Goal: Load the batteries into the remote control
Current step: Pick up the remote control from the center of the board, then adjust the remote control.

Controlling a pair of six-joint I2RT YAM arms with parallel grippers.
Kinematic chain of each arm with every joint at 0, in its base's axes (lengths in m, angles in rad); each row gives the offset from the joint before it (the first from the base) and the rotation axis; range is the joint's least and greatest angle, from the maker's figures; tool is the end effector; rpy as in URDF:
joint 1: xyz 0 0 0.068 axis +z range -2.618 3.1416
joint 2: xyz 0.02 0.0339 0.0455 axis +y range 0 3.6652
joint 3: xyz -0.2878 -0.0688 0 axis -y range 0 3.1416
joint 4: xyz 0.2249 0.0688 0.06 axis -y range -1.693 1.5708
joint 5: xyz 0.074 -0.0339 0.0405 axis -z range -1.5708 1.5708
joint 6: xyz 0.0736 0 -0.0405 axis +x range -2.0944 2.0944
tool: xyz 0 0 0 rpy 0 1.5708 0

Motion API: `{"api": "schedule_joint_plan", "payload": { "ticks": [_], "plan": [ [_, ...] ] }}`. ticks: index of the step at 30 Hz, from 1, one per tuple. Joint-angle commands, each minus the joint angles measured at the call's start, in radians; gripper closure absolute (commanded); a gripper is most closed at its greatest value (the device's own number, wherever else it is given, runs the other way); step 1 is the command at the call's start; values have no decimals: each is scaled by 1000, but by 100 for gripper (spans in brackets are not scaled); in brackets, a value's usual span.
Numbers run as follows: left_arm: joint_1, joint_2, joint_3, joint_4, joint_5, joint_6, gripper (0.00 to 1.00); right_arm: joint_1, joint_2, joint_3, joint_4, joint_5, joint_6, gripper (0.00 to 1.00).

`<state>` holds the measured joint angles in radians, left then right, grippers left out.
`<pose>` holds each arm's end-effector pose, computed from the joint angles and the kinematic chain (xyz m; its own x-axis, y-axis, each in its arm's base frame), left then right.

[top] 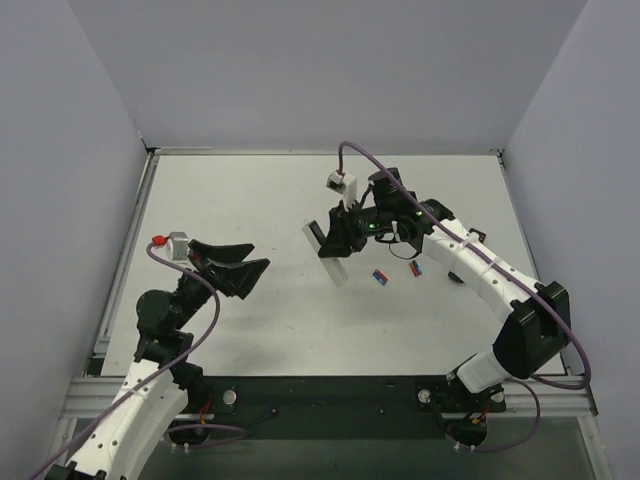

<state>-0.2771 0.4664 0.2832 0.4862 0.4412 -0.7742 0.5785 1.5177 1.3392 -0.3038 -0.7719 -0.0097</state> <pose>0.1156 -0.0656 0.3029 -0.2418 -0.5885 -0.7715 0.6578 0.4851 -0.5762 0.2641 0.2338 0.3612 -0.3795 -0.2561 -0.8890 -0.9129 0.2596 0.3149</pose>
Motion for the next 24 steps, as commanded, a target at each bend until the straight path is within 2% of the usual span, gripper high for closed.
{"api": "schedule_joint_plan", "payload": {
  "ticks": [1,6,17,24],
  "plan": [
    [-25,126,37,368,161,-117,3,26,-63,-116,271,-164,252,97],
    [-79,242,85,397,168,-113,3,76,-106,-170,350,-201,295,97],
    [-148,310,99,333,67,-111,3,107,-163,-233,508,-262,379,97],
    [-195,382,111,432,116,-164,6,126,-157,-244,546,-290,401,97]
  ]
}}
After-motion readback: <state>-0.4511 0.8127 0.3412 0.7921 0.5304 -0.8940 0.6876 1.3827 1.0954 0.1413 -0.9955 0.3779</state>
